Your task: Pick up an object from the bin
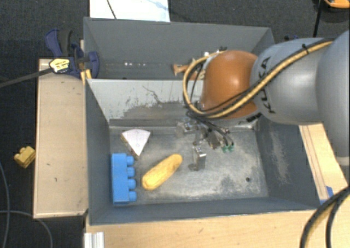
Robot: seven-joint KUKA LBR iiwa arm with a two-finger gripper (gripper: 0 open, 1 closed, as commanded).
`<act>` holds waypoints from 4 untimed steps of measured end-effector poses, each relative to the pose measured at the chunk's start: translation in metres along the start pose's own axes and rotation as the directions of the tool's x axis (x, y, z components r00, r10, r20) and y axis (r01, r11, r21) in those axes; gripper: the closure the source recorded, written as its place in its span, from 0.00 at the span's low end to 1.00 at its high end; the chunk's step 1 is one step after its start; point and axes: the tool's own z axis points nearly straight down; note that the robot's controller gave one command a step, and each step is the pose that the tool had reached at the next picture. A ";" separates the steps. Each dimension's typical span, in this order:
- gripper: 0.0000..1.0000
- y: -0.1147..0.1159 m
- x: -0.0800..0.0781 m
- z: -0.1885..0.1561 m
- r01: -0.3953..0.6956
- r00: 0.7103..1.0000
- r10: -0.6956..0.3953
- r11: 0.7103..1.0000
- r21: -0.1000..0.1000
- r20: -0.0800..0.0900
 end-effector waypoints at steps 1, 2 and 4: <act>0.00 0.060 -0.005 0.004 0.091 0.996 -0.091 0.996 -0.001 0.004; 0.00 0.063 0.013 0.045 0.250 0.968 -0.250 0.968 0.002 0.005; 1.00 0.063 0.015 0.060 0.295 0.955 -0.295 0.955 0.000 0.004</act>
Offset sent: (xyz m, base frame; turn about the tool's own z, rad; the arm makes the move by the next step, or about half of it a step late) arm -0.0317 0.0574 -0.0480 -0.2543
